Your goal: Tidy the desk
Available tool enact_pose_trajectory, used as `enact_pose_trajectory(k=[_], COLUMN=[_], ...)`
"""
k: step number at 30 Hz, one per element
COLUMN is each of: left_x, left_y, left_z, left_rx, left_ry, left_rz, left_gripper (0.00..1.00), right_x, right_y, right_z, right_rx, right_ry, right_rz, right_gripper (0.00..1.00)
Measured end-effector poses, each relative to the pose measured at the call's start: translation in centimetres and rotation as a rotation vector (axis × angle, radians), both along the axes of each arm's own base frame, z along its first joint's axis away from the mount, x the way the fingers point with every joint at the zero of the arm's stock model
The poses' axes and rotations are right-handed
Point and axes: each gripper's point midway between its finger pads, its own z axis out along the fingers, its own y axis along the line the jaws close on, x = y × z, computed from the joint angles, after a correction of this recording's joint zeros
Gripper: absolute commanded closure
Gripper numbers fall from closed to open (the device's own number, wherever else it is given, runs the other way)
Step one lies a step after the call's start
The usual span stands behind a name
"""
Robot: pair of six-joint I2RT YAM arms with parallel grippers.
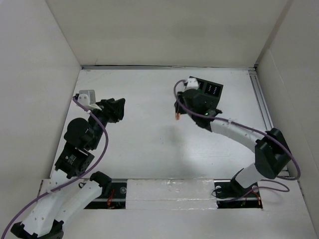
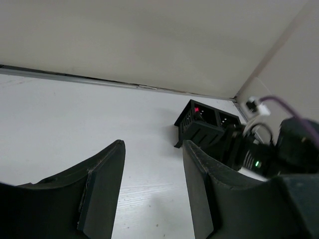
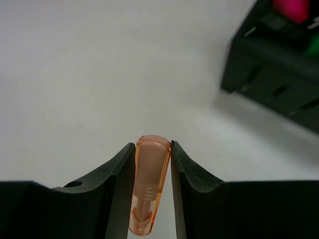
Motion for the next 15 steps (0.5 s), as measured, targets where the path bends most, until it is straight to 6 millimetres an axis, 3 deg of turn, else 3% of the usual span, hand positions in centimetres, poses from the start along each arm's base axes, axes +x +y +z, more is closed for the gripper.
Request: enact_pose_trajectory(k=[4,5,6,8,10,15], left_x=[-0.1,-0.1,-0.2,-0.2,-0.2,-0.2], left_y=[-0.2,-0.2,-0.3,-0.3,-0.4,-0.5], left_z=[0.1,0.1,0.1,0.1,0.1,0.1], left_rx=[0.000,0.000,0.000,0.001,0.001,0.002], left_ry=[-0.003,-0.003,-0.003,-0.003,-0.003,-0.004], left_rz=[-0.011,-0.014,-0.017,-0.022,-0.025,-0.031], left_gripper=[0.54,0.54,0.54,0.53,0.53,0.53], right_x=[6.2,8.7,8.7,10.2,11.3,13.6], right_y=[-8.7,-13.8,-13.8,-17.8,-20.4,-24.0], right_z=[6.0,8.2,8.2,9.2,9.5,7.7], right_rx=[0.058,0.066,0.066,0.061,0.056,0.025], right_ry=[-0.142,-0.202,-0.202,-0.234,-0.252,-0.229], right_rz=[-0.230,-0.360,-0.360,-0.463,-0.532,-0.617], right_gripper=[0.75,0.74,0.74,0.74,0.74,0.73])
